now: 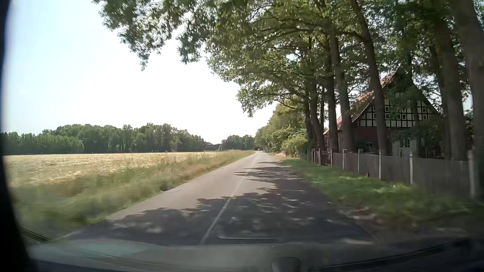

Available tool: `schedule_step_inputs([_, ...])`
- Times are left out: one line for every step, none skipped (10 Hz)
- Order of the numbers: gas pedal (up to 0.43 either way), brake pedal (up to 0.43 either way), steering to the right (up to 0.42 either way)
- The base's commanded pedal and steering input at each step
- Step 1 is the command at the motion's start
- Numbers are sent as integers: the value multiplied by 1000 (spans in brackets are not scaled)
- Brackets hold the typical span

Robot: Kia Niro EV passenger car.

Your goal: Follow the waypoints while adhering to traffic rules and regulations

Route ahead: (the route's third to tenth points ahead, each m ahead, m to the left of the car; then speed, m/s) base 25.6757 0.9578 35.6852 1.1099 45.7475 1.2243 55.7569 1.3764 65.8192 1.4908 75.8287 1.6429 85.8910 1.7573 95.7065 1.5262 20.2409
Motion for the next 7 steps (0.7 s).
schedule_step_inputs([177, 6, 4])
schedule_step_inputs([177, 6, 4])
schedule_step_inputs([177, 6, 4])
schedule_step_inputs([177, 6, 4])
schedule_step_inputs([177, 6, 4])
schedule_step_inputs([177, 6, 4])
schedule_step_inputs([177, 6, 4])
